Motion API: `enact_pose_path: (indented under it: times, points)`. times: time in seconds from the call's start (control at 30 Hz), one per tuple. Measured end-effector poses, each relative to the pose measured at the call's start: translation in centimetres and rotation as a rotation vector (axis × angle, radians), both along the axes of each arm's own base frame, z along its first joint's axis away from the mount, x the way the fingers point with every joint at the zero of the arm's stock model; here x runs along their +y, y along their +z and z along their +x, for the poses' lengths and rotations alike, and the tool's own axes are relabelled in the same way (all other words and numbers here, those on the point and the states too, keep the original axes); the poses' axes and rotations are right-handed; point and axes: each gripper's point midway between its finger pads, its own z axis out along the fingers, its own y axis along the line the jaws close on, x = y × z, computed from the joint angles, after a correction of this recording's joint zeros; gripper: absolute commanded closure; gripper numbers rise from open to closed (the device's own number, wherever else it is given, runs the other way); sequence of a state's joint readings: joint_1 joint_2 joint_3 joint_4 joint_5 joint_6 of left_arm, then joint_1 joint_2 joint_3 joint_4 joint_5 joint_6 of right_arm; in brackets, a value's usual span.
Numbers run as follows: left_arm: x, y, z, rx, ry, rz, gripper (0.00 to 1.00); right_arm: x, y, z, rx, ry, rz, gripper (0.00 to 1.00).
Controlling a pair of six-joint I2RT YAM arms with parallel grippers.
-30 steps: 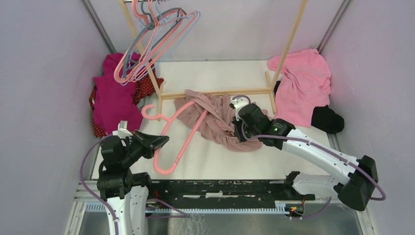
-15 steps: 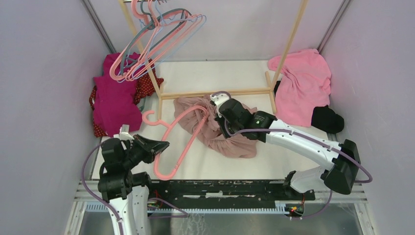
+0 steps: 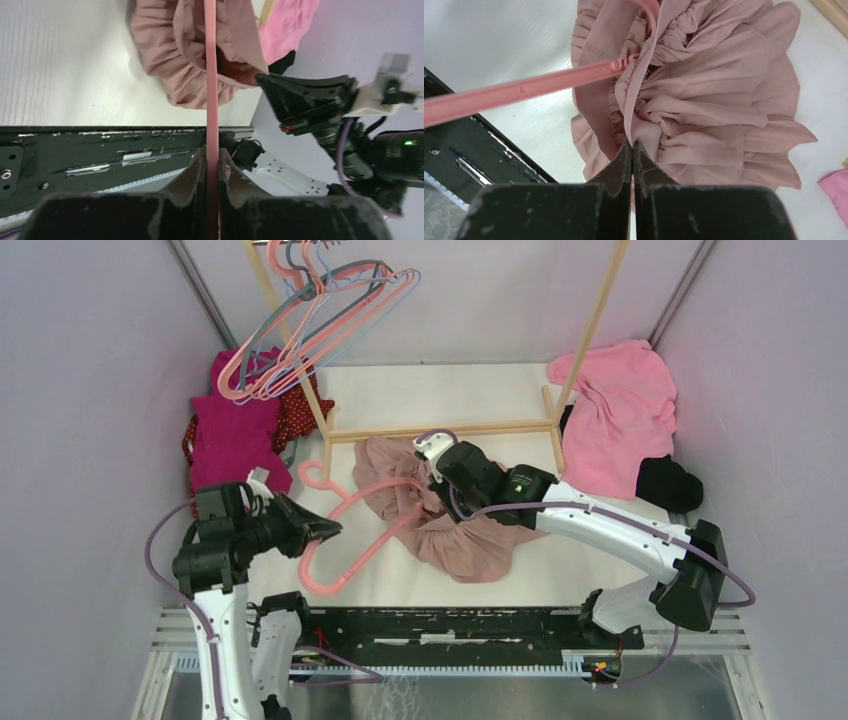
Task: Place the skirt on the hanger
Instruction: Hang the skirt on the hanger.
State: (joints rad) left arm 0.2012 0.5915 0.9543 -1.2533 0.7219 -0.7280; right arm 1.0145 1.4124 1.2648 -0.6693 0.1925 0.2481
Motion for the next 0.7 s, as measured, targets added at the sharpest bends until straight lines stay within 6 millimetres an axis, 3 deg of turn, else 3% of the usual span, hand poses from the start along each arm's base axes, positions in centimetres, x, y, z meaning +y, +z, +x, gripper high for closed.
enact_pose_path:
  times: [0.13,0.23,0.3,0.47,0.57,0.7]
  points:
    - [0.8,3.8,2.8,-0.029,0.012,0.021,0.97,0.2,-0.2,0.1,-0.004,0.007,-0.006,0.99]
    - [1.7,8.1,5.5,-0.092,0.016,0.077,0.97,0.3,-0.5,0.2,-0.003,0.011,-0.013,0.99]
    - [2.2,9.4,6.7,-0.122,0.003,0.12,0.97,0.5,-0.7,0.3,-0.002,0.019,-0.016,0.99]
    - [1.8,6.0,6.1,0.051,-0.061,0.183,0.97,1.2,-1.4,0.5,0.004,0.04,-0.018,0.99]
    - [-0.4,4.1,5.2,0.13,-0.172,0.232,0.97,1.7,-1.6,0.7,0.01,0.045,-0.003,0.99]
    - [-2.9,3.7,4.6,0.15,-0.251,0.278,0.97,1.6,-1.8,1.3,0.032,0.042,0.026,0.99]
